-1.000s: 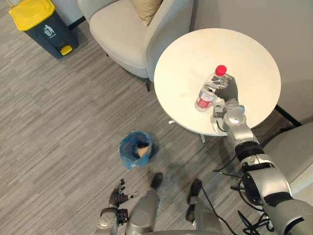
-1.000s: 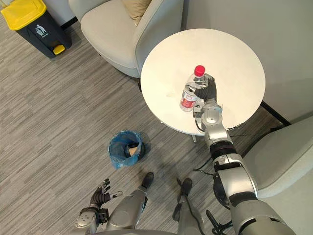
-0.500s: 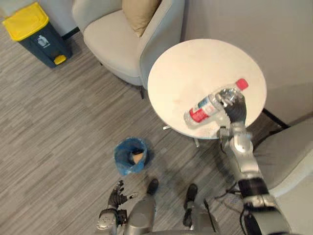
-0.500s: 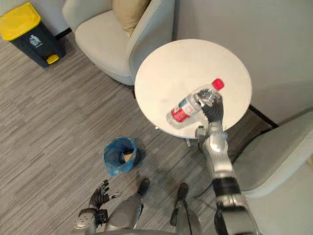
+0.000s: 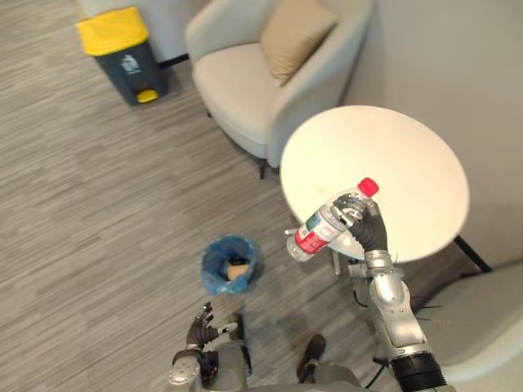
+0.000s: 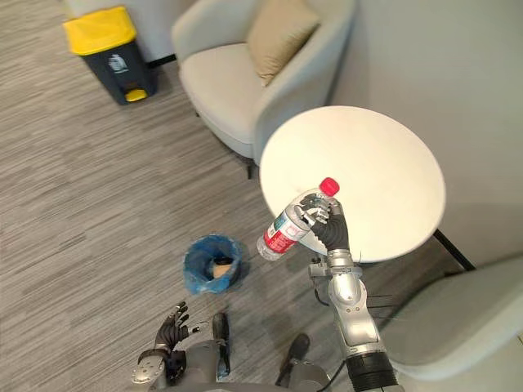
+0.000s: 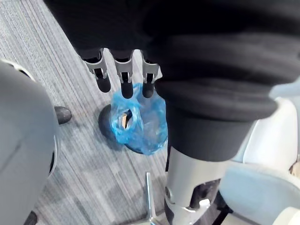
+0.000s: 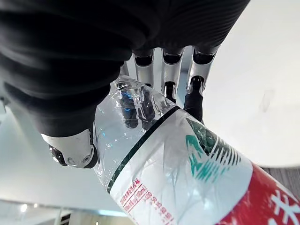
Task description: Gather rubbish on tea table into small bin, then transfer packed bag to large trash can.
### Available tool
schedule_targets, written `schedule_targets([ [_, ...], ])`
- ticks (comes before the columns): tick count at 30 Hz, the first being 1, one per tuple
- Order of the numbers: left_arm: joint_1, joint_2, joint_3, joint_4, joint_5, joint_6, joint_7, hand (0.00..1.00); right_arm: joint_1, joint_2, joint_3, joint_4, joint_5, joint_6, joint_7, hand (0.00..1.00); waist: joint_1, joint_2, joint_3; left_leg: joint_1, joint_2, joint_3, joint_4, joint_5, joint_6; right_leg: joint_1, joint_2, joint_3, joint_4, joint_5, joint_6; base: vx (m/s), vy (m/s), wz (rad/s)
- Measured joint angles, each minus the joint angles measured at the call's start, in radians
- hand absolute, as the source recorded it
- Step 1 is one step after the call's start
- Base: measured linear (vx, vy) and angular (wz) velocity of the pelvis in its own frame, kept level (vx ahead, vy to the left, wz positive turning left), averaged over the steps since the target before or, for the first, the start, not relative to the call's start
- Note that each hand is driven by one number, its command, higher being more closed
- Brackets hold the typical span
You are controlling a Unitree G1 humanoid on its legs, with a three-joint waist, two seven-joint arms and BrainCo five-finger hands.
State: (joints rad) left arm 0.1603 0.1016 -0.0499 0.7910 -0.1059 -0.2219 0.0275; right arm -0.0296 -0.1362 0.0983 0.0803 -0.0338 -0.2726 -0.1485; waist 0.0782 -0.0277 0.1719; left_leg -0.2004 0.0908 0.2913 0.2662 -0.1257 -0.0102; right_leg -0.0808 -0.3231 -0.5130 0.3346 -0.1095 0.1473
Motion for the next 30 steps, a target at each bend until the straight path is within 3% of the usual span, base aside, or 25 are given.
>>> schedule_targets([
  [2, 0.007, 0.006, -0.002, 0.004, 0.006, 0.000, 0.000, 0.00, -0.005, 0.002, 0.010, 0.015, -0.010, 0.008, -0.001, 1.00, -0.008, 0.002, -0.001, 0.009, -0.028, -0.019, 0.042, -0.038, 0.018, -0.059, -0.064, 0.078, 0.190, 0.017, -0.027, 0.07, 0.232, 0.34],
  [3, 0.012, 0.018, -0.007, 0.004, 0.008, 0.001, 0.001, 0.00, -0.001, 0.002, 0.022, 0.016, -0.016, 0.013, -0.001, 1.00, -0.015, 0.002, -0.001, 0.019, -0.041, -0.043, 0.058, -0.052, 0.029, -0.119, -0.073, 0.174, 0.310, 0.056, -0.085, 0.10, 0.197, 0.48],
  [4, 0.013, 0.027, -0.016, 0.002, 0.012, 0.001, 0.000, 0.00, 0.003, 0.003, 0.033, 0.019, -0.017, 0.015, 0.001, 1.00, -0.018, 0.001, -0.001, 0.030, -0.043, -0.075, 0.062, -0.059, 0.041, -0.157, -0.039, 0.267, 0.372, 0.009, -0.078, 0.12, 0.160, 0.54],
  [7, 0.017, 0.047, -0.026, 0.002, 0.020, 0.001, 0.000, 0.00, 0.002, 0.003, 0.064, 0.019, -0.016, 0.014, 0.004, 1.00, -0.038, 0.005, 0.004, 0.043, -0.059, -0.163, 0.049, -0.059, 0.042, -0.197, 0.071, 0.365, 0.338, -0.097, -0.065, 0.14, 0.037, 0.82],
  [11, 0.006, 0.053, -0.036, 0.002, 0.020, -0.002, 0.000, 0.00, -0.007, -0.017, 0.093, 0.019, -0.015, 0.012, 0.022, 1.00, -0.039, 0.008, 0.011, 0.026, -0.087, -0.252, 0.073, -0.047, 0.007, -0.251, 0.163, 0.466, 0.119, -0.076, -0.055, 0.15, -0.077, 1.08],
  [13, -0.014, 0.070, -0.039, -0.002, 0.020, -0.008, 0.000, 0.00, -0.019, -0.038, 0.110, 0.013, -0.015, 0.006, 0.024, 1.00, -0.052, -0.026, 0.025, -0.035, -0.125, -0.295, 0.157, -0.064, -0.023, -0.262, 0.156, 0.478, 0.029, 0.062, -0.062, 0.10, -0.159, 1.32],
  [14, -0.048, 0.061, -0.034, 0.001, 0.021, -0.007, 0.003, 0.00, -0.063, -0.060, 0.116, 0.021, -0.016, 0.004, 0.026, 1.00, -0.061, 0.000, 0.070, -0.097, -0.126, -0.331, 0.242, -0.092, -0.042, -0.298, 0.151, 0.464, 0.077, 0.095, -0.055, 0.03, -0.128, 0.98],
  [15, -0.057, 0.059, -0.033, -0.017, 0.020, -0.012, 0.002, 0.00, -0.112, -0.093, 0.130, 0.032, -0.016, 0.004, 0.028, 1.00, -0.051, 0.034, 0.093, -0.173, -0.103, -0.346, 0.287, -0.104, -0.055, -0.339, 0.171, 0.449, 0.074, 0.088, -0.062, -0.01, -0.129, 0.65],
  [16, -0.065, 0.058, -0.031, -0.019, 0.020, -0.016, 0.004, 0.00, -0.141, -0.106, 0.139, 0.038, -0.016, 0.004, 0.030, 1.00, -0.042, 0.047, 0.108, -0.205, -0.092, -0.349, 0.299, -0.106, -0.057, -0.365, 0.182, 0.443, 0.071, 0.096, -0.070, -0.04, -0.091, 0.12],
  [18, -0.108, 0.052, -0.017, -0.019, 0.016, -0.017, 0.024, 0.00, -0.250, -0.126, 0.157, 0.119, -0.021, 0.005, 0.029, 1.00, -0.034, 0.073, 0.199, -0.272, -0.069, -0.366, 0.310, -0.103, -0.060, -0.416, 0.204, 0.418, 0.070, 0.115, -0.089, -0.08, -0.128, 0.08],
  [23, -0.201, -0.015, 0.018, -0.030, -0.028, -0.030, 0.065, 0.00, -0.361, -0.137, 0.198, 0.234, -0.099, 0.015, -0.026, 1.00, -0.022, 0.085, 0.254, -0.459, -0.057, -0.366, 0.392, -0.103, -0.066, -0.605, 0.201, 0.406, 0.177, 0.098, -0.106, -0.12, -0.050, 0.09],
  [30, -0.411, -0.067, 0.110, -0.117, -0.162, -0.069, 0.125, 0.00, -0.639, -0.126, 0.234, 0.335, -0.192, 0.051, -0.142, 1.00, -0.007, 0.089, 0.353, -0.855, -0.040, -0.368, 0.646, -0.142, -0.083, -0.992, 0.160, 0.383, 0.482, -0.001, -0.113, -0.15, -0.022, 0.22],
])
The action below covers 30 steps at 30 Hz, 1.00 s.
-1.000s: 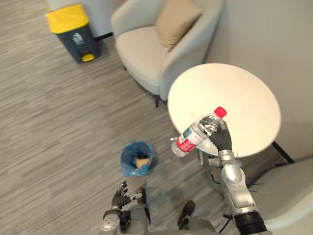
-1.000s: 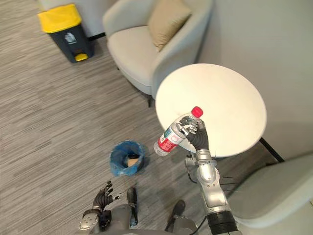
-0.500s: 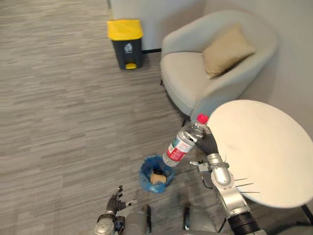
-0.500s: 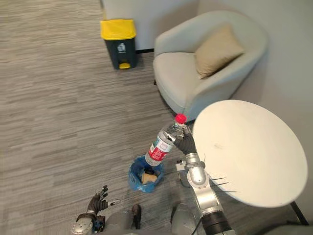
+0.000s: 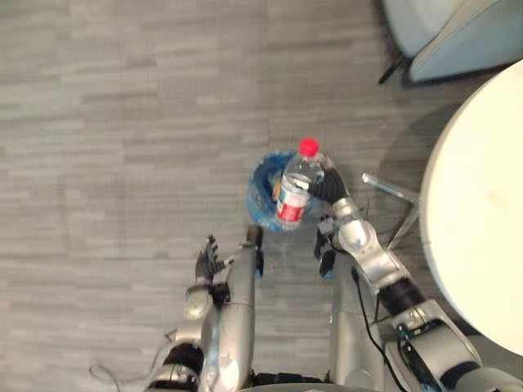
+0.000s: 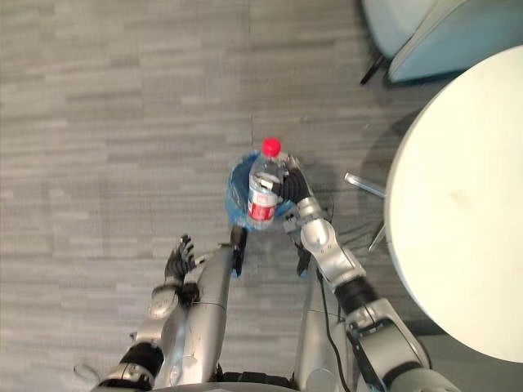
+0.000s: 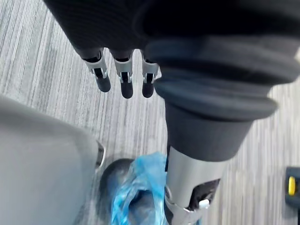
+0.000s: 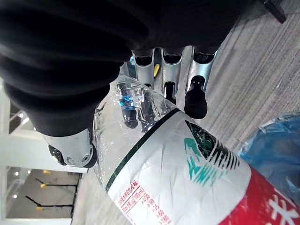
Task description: Gather rubbish on tea table into small bin, then transfer packed bag to large trash can.
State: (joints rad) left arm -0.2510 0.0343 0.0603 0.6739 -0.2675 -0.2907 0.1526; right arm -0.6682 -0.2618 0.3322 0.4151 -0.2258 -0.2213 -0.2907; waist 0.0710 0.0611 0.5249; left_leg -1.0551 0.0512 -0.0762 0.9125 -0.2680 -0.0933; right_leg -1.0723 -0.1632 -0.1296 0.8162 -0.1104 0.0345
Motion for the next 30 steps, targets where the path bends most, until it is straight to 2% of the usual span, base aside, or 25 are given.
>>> schedule_targets([
  [3, -0.036, 0.002, 0.038, -0.062, -0.048, -0.012, 0.010, 0.00, -0.114, -0.005, -0.002, 0.036, -0.032, 0.028, -0.048, 1.00, 0.009, -0.002, 0.016, -0.162, 0.007, 0.002, 0.084, 0.003, -0.005, -0.159, -0.019, -0.006, 0.103, -0.019, -0.012, -0.12, -0.043, 0.18],
  [4, -0.050, 0.004, 0.040, -0.087, -0.061, -0.009, 0.014, 0.00, -0.153, -0.019, -0.005, 0.054, -0.043, 0.041, -0.068, 1.00, 0.023, -0.002, 0.018, -0.211, 0.008, 0.002, 0.112, 0.003, -0.008, -0.210, -0.021, -0.003, 0.132, -0.022, -0.015, -0.08, -0.018, 0.00],
  [8, -0.056, 0.030, 0.041, -0.132, -0.087, -0.017, 0.023, 0.00, -0.240, -0.049, -0.005, 0.077, -0.060, 0.054, -0.101, 1.00, 0.029, -0.003, 0.020, -0.315, 0.014, -0.002, 0.170, 0.008, -0.013, -0.309, -0.025, -0.003, 0.188, -0.030, -0.013, -0.06, 0.012, -0.01],
  [9, -0.056, 0.033, 0.041, -0.133, -0.094, -0.017, 0.023, 0.00, -0.254, -0.058, -0.009, 0.081, -0.060, 0.055, -0.109, 0.00, 0.030, -0.003, 0.020, -0.333, 0.014, -0.003, 0.175, 0.008, -0.013, -0.328, -0.027, -0.002, 0.195, -0.031, -0.011, -0.04, 0.022, 0.00],
  [18, -0.045, 0.048, 0.038, -0.156, -0.095, -0.019, 0.023, 0.00, -0.259, -0.080, -0.021, 0.131, -0.061, 0.074, -0.133, 0.00, 0.028, -0.003, 0.020, -0.366, 0.024, 0.000, 0.169, 0.012, -0.019, -0.361, -0.026, -0.005, 0.192, -0.031, -0.010, -0.03, 0.027, -0.01],
  [25, -0.042, 0.057, 0.038, -0.164, -0.087, -0.018, 0.024, 0.00, -0.072, -0.068, -0.016, -0.080, -0.157, 0.059, -0.140, 0.00, 0.024, -0.008, 0.017, -0.325, 0.047, 0.012, 0.148, 0.012, -0.019, -0.322, -0.010, -0.007, 0.162, -0.031, -0.010, 0.00, 0.019, -0.05],
  [27, -0.035, 0.051, 0.035, -0.175, -0.080, -0.018, 0.023, 0.00, -0.023, -0.061, -0.007, -0.093, -0.189, 0.034, -0.127, 0.00, 0.021, -0.013, 0.015, -0.298, 0.054, 0.018, 0.134, 0.012, -0.019, -0.295, -0.006, -0.008, 0.145, -0.031, -0.009, -0.01, 0.018, -0.06],
  [30, -0.033, 0.052, 0.028, -0.175, -0.062, -0.003, 0.020, 0.00, 0.029, -0.058, 0.035, -0.097, -0.228, 0.028, -0.096, 0.00, 0.015, -0.025, 0.008, -0.266, 0.064, 0.025, 0.106, 0.012, -0.018, -0.265, 0.005, -0.008, 0.111, -0.026, -0.003, -0.01, 0.018, -0.11],
])
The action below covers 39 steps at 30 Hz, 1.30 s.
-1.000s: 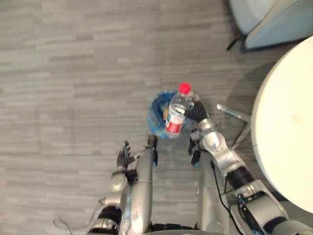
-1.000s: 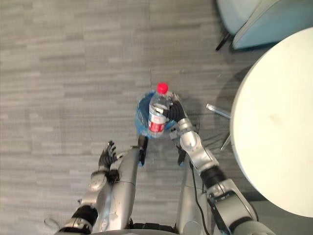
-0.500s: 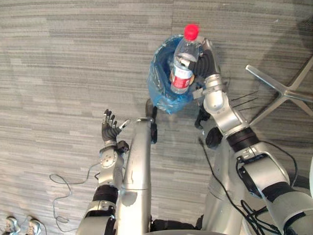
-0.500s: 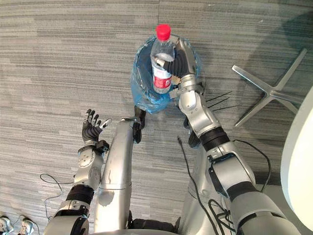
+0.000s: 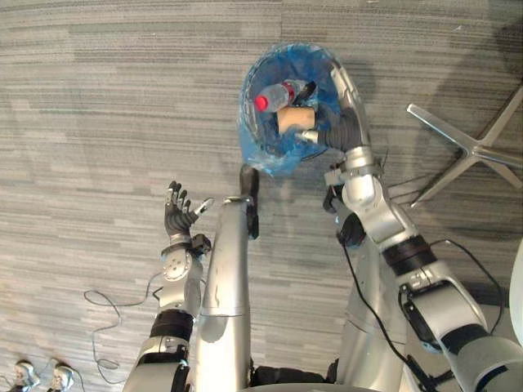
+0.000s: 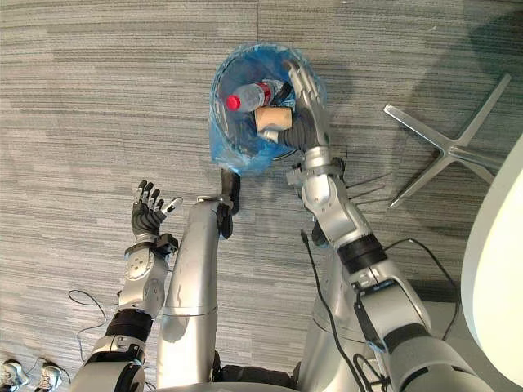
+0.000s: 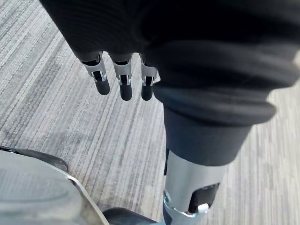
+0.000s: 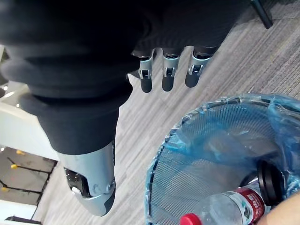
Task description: Gather rubbish on tea table into small bin, then transfer packed bag to large trash can.
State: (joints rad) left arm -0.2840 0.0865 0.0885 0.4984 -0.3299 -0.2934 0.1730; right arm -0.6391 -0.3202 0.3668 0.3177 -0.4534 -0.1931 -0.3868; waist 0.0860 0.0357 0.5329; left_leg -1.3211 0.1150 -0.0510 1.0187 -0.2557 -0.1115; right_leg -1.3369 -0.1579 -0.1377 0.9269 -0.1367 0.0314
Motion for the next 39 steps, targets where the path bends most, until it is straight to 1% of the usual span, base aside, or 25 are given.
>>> schedule_targets([
  [1, 0.000, 0.000, 0.000, 0.001, 0.000, 0.003, 0.001, 0.00, 0.008, 0.001, 0.020, 0.008, -0.036, 0.000, 0.005, 0.00, -0.005, -0.002, -0.001, 0.006, 0.006, 0.001, -0.007, 0.000, 0.000, 0.010, 0.001, -0.007, -0.013, 0.003, 0.002, -0.01, 0.022, -0.12],
  [2, 0.002, 0.002, 0.001, 0.001, 0.000, 0.004, 0.001, 0.00, 0.010, 0.003, 0.034, 0.023, -0.049, -0.001, 0.010, 0.00, -0.009, -0.004, -0.002, 0.009, 0.007, 0.001, -0.010, 0.000, 0.000, 0.012, 0.001, -0.008, -0.016, 0.005, 0.001, -0.01, 0.018, -0.06],
  [3, 0.006, 0.008, 0.001, 0.001, 0.000, 0.004, 0.000, 0.00, 0.004, 0.015, 0.052, 0.060, -0.094, 0.001, 0.023, 0.00, -0.018, -0.010, -0.006, 0.011, 0.007, 0.004, -0.015, 0.000, 0.000, 0.012, 0.001, -0.008, -0.020, 0.009, -0.006, 0.00, 0.000, 0.00],
  [4, 0.006, 0.010, 0.001, 0.001, 0.000, 0.004, 0.000, 0.00, -0.004, 0.025, 0.067, 0.098, -0.127, 0.005, 0.032, 0.00, -0.018, -0.014, -0.008, 0.013, 0.008, 0.007, -0.021, 0.001, -0.001, 0.012, 0.001, -0.008, -0.024, 0.011, -0.009, 0.00, 0.000, 0.00],
  [7, 0.006, 0.008, 0.001, 0.004, -0.001, 0.004, 0.000, 0.00, -0.034, 0.053, 0.087, 0.179, -0.178, 0.008, 0.044, 0.00, -0.017, -0.014, -0.008, 0.017, 0.009, 0.010, -0.028, 0.002, -0.002, 0.012, 0.001, -0.007, -0.024, 0.013, -0.012, 0.00, 0.000, 0.00],
  [12, 0.005, 0.008, 0.001, 0.003, -0.013, 0.004, 0.000, 0.00, -0.151, 0.114, 0.122, 0.367, -0.216, 0.050, 0.044, 0.00, -0.015, -0.014, -0.009, 0.008, 0.007, 0.011, -0.041, 0.004, -0.007, -0.004, 0.000, -0.007, -0.024, 0.009, -0.017, 0.00, 0.000, 0.01],
  [13, 0.000, 0.011, 0.002, 0.002, -0.014, 0.004, 0.000, 0.00, -0.182, 0.128, 0.123, 0.412, -0.219, 0.056, 0.043, 1.00, -0.013, -0.014, -0.009, -0.002, 0.006, 0.010, -0.044, 0.006, -0.008, -0.015, -0.001, -0.008, -0.022, 0.006, -0.021, -0.02, -0.002, 0.05],
  [14, -0.003, 0.014, 0.002, 0.002, -0.015, 0.004, 0.000, 0.00, -0.197, 0.135, 0.123, 0.433, -0.221, 0.061, 0.044, 1.00, -0.012, -0.014, -0.009, -0.008, 0.006, 0.009, -0.046, 0.007, -0.010, -0.022, -0.001, -0.008, -0.020, 0.006, -0.022, -0.03, -0.005, 0.07],
  [16, -0.017, 0.019, 0.007, 0.004, -0.034, 0.003, 0.000, 0.00, -0.242, 0.160, 0.123, 0.509, -0.225, 0.091, 0.047, 1.00, -0.009, -0.014, -0.009, -0.032, 0.001, -0.001, -0.062, 0.018, -0.019, -0.048, -0.005, -0.017, -0.018, 0.004, -0.026, -0.02, -0.013, 0.13],
  [17, -0.020, 0.019, 0.008, 0.005, -0.035, 0.003, 0.000, 0.00, -0.249, 0.163, 0.124, 0.525, -0.226, 0.094, 0.051, 1.00, -0.008, -0.014, -0.009, -0.036, -0.002, -0.004, -0.067, 0.022, -0.022, -0.053, -0.008, -0.021, -0.016, 0.001, -0.030, 0.00, -0.020, 0.27],
  [19, -0.022, 0.015, 0.013, 0.011, -0.035, 0.002, 0.001, 0.00, -0.258, 0.169, 0.144, 0.543, -0.226, 0.111, 0.062, 1.00, -0.005, -0.014, -0.009, -0.045, -0.012, -0.018, -0.073, 0.035, -0.035, -0.066, -0.021, -0.033, 0.010, -0.010, -0.047, 0.02, -0.033, 0.28],
  [22, -0.023, 0.010, 0.014, 0.015, -0.048, 0.001, 0.001, 0.00, -0.277, 0.176, 0.148, 0.540, -0.219, 0.112, 0.059, 1.00, 0.004, -0.013, -0.010, -0.043, -0.010, -0.028, -0.074, 0.042, -0.046, -0.065, -0.019, -0.045, 0.017, -0.018, -0.055, 0.02, -0.019, 0.06],
  [24, -0.025, 0.007, 0.014, 0.018, -0.049, 0.001, 0.001, 0.00, -0.278, 0.176, 0.147, 0.539, -0.213, 0.112, 0.058, 1.00, 0.007, -0.013, -0.013, -0.043, -0.009, -0.030, -0.075, 0.042, -0.047, -0.065, -0.018, -0.048, 0.020, -0.021, -0.055, 0.01, -0.003, 0.04],
  [26, -0.029, 0.007, 0.015, 0.028, -0.049, 0.001, 0.001, 0.00, -0.274, 0.175, 0.145, 0.532, -0.184, 0.112, 0.057, 1.00, 0.008, -0.014, -0.018, -0.039, -0.007, -0.034, -0.075, 0.042, -0.047, -0.060, -0.017, -0.053, 0.022, -0.024, -0.057, -0.01, 0.007, 0.04],
  [27, -0.029, 0.006, 0.015, 0.029, -0.049, 0.001, 0.001, 0.00, -0.269, 0.173, 0.143, 0.514, -0.175, 0.111, 0.054, 1.00, 0.007, -0.014, -0.018, -0.035, -0.006, -0.035, -0.075, 0.042, -0.047, -0.056, -0.017, -0.054, 0.022, -0.030, -0.047, 0.00, 0.000, 0.00],
  [31, -0.029, -0.005, 0.014, 0.024, -0.048, 0.002, 0.001, 0.00, -0.246, 0.156, 0.131, 0.429, -0.140, 0.103, 0.048, 1.00, 0.008, -0.014, -0.018, -0.014, -0.003, -0.036, -0.075, 0.040, -0.043, -0.032, -0.015, -0.057, 0.019, -0.030, -0.047, 0.00, 0.000, 0.00],
  [34, -0.029, -0.029, 0.012, 0.021, -0.043, 0.002, 0.002, 0.00, -0.200, 0.144, 0.085, 0.324, -0.096, 0.093, 0.037, 1.00, 0.008, -0.014, -0.018, 0.018, 0.004, -0.042, -0.076, 0.040, -0.043, 0.011, -0.007, -0.066, 0.005, -0.030, -0.047, -0.01, 0.012, -0.03],
  [36, -0.028, -0.035, 0.000, 0.022, -0.038, 0.005, 0.002, 0.00, -0.157, 0.131, 0.064, 0.234, -0.063, 0.085, 0.037, 1.00, 0.006, -0.015, -0.019, 0.067, 0.008, -0.046, -0.097, 0.040, -0.043, 0.064, -0.002, -0.074, -0.018, -0.029, -0.046, 0.00, 0.000, 0.00],
  [37, -0.027, -0.035, -0.002, 0.022, -0.033, 0.005, 0.002, 0.00, -0.148, 0.128, 0.062, 0.218, -0.057, 0.085, 0.037, 1.00, 0.007, -0.015, -0.019, 0.079, 0.008, -0.046, -0.103, 0.040, -0.043, 0.076, -0.002, -0.075, -0.023, -0.028, -0.046, 0.00, 0.006, 0.05],
  [39, -0.011, -0.049, -0.023, 0.022, -0.010, 0.008, 0.001, 0.00, -0.089, 0.127, 0.060, 0.133, -0.018, 0.080, 0.039, 1.00, 0.005, -0.026, -0.025, 0.148, 0.009, -0.044, -0.143, 0.046, -0.048, 0.143, 0.000, -0.082, -0.056, -0.024, -0.052, 0.02, 0.003, 0.06],
])
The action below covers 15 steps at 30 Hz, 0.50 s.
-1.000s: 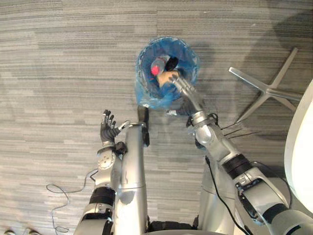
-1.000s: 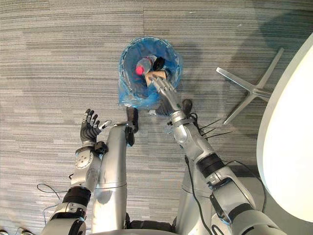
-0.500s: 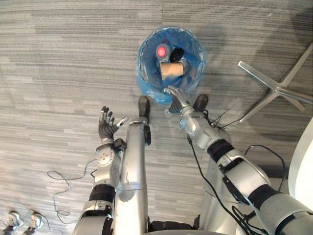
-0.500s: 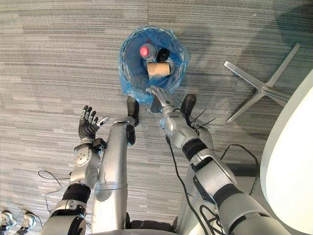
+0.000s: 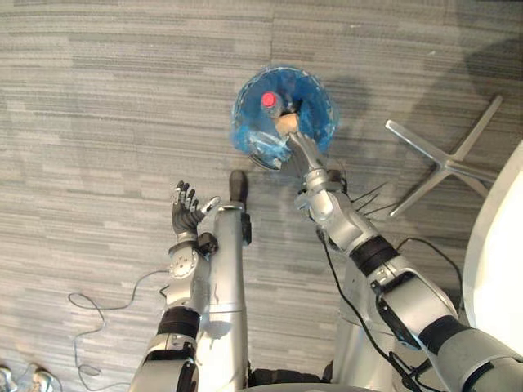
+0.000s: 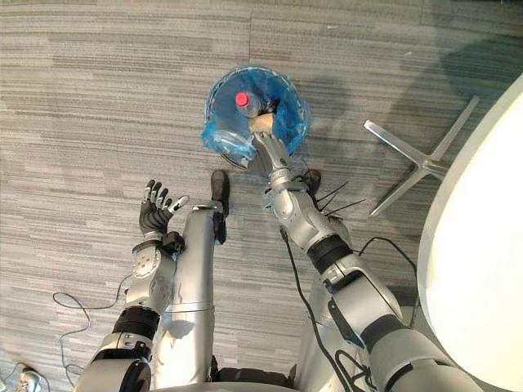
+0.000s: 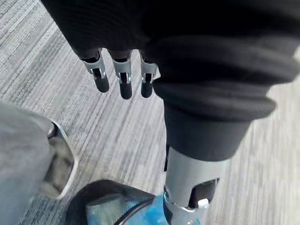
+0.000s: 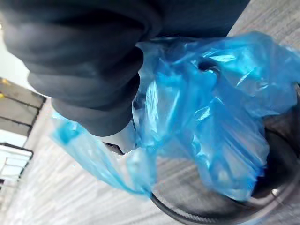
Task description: Gather rubbish on tea table into small bin, then transfer packed bag to large trash can.
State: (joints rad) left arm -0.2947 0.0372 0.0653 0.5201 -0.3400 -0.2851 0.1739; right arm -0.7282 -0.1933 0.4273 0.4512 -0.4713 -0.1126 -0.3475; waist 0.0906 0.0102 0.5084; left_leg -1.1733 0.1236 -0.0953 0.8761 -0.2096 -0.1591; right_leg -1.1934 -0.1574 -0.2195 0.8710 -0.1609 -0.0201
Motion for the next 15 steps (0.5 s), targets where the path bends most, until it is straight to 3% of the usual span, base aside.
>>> schedule_targets([
  [3, 0.042, -0.012, -0.053, 0.002, 0.028, 0.018, -0.004, 0.00, 0.110, 0.006, -0.007, -0.101, 0.061, -0.017, 0.007, 1.00, -0.001, -0.010, -0.019, 0.124, 0.003, 0.006, -0.067, 0.002, -0.002, 0.124, 0.004, -0.014, -0.066, 0.014, -0.019, 0.05, 0.011, 0.04],
  [9, 0.176, -0.014, -0.065, 0.052, 0.079, 0.041, -0.022, 0.00, 0.378, 0.051, 0.006, -0.294, 0.167, -0.042, 0.070, 1.00, -0.015, -0.037, -0.071, 0.471, 0.014, 0.030, -0.232, 0.008, 0.002, 0.477, 0.027, -0.027, -0.246, 0.031, -0.001, 0.11, 0.022, 0.02],
  [11, 0.248, -0.012, -0.072, 0.077, 0.089, 0.044, -0.024, 0.00, 0.466, 0.076, 0.018, -0.363, 0.199, -0.065, 0.093, 1.00, -0.022, -0.052, -0.158, 0.557, 0.018, 0.049, -0.297, 0.020, 0.007, 0.561, 0.039, -0.021, -0.325, 0.047, 0.013, 0.14, 0.017, -0.09],
  [15, 0.307, 0.009, -0.107, 0.144, 0.120, 0.047, -0.044, 0.00, 0.534, 0.086, 0.018, -0.391, 0.235, -0.110, 0.140, 1.00, -0.024, -0.058, -0.260, 0.717, 0.016, 0.073, -0.436, 0.047, 0.015, 0.722, 0.061, -0.007, -0.496, 0.101, 0.037, 0.17, 0.032, -0.13],
])
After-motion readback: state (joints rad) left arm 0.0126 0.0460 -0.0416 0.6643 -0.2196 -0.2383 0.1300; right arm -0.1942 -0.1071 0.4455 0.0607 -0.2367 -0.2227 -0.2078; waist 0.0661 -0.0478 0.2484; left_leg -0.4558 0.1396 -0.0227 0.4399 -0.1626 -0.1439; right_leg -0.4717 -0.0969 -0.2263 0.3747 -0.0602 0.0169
